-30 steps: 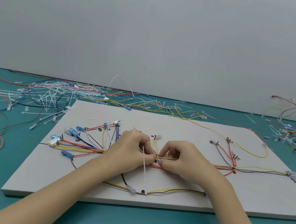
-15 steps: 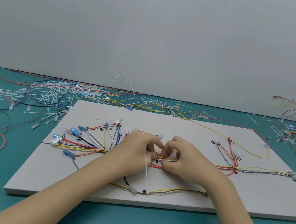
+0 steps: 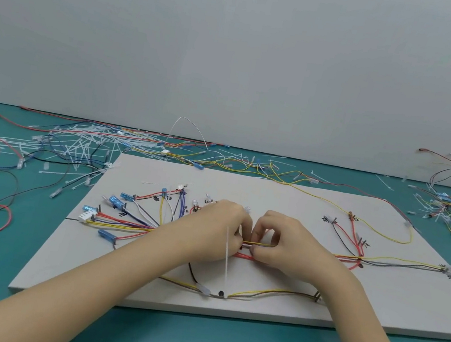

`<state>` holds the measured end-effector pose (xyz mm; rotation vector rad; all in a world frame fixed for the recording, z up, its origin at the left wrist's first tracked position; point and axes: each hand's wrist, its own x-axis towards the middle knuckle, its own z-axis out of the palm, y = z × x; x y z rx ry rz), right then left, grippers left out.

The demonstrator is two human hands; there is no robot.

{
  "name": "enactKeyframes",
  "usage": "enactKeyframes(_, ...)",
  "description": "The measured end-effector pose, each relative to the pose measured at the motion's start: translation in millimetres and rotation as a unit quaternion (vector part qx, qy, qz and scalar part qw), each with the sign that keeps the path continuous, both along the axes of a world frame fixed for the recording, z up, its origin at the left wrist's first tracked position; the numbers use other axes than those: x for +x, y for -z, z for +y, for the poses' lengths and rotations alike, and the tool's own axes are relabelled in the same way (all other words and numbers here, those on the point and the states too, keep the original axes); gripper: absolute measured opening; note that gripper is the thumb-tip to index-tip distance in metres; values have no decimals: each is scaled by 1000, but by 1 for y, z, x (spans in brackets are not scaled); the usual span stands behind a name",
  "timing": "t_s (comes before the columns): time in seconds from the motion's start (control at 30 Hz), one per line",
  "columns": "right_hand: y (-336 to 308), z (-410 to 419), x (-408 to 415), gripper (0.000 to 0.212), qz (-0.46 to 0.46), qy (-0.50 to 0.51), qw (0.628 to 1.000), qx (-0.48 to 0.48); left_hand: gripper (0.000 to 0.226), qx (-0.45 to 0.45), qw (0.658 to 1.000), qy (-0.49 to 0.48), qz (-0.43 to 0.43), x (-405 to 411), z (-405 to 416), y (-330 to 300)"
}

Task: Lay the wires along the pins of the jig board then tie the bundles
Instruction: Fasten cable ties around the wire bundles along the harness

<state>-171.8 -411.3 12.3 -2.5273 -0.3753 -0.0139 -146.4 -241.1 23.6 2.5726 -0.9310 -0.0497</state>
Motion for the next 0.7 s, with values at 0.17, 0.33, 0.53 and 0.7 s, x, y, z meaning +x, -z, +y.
enactKeyframes(0.17,-2,2,-1,19,-1,1,1000,-3,32,10,1000,-9,19,0,0,-2)
enactKeyframes(0.33,-2,1,-1,21,2,4,1000,-11,41,33,999,3,14,1,-3,-5)
enactKeyframes(0.53,-1,-3,-2,11,26,20,999,27,20,-110,992,-31,54,5,11,8)
enactKeyframes(0.7,-5,-7,-7,24,59,23,997,43,12,-172,980,-46,85,14,16,12)
